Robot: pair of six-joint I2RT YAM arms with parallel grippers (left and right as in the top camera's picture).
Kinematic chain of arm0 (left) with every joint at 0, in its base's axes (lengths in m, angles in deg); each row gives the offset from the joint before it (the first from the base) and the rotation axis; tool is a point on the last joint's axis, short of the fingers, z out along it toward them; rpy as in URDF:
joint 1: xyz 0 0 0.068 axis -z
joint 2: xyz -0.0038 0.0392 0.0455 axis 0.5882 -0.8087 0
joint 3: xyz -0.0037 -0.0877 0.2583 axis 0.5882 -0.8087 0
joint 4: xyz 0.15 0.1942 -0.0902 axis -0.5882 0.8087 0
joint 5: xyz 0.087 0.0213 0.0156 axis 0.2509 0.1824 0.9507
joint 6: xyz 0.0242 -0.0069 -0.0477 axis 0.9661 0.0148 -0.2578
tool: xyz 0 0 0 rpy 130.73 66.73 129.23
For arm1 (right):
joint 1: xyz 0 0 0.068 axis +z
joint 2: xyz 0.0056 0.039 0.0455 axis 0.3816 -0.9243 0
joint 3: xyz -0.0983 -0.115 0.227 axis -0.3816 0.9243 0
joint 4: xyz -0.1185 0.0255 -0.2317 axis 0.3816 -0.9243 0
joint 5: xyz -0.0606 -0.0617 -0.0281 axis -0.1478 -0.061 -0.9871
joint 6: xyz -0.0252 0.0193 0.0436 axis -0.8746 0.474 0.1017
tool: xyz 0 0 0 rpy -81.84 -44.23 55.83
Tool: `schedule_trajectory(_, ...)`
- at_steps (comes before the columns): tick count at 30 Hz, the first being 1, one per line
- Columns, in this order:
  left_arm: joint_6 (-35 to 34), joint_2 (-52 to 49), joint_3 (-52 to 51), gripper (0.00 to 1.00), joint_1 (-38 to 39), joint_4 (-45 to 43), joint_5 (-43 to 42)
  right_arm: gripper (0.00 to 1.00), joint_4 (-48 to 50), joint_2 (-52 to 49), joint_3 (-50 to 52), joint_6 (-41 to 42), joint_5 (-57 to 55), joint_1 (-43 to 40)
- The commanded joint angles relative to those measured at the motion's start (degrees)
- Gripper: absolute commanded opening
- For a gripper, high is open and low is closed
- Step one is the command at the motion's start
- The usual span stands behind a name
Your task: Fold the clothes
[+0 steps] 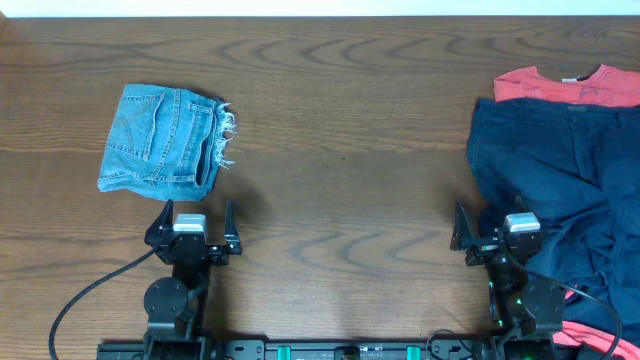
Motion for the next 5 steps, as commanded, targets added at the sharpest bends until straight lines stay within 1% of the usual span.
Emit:
schedule_trajectory(1,-0.5,-0.1,-0.9,0.98,0.1,2.4,0.7,0.99,-0.2,0.3,0.1,-0.7,0.2,-0.3)
schedule_trajectory(5,-0.5,-0.1,-0.9,0.98,0.1,2.4,0.7,0.99,-0.2,0.3,0.1,-0.7,0.2,-0.3)
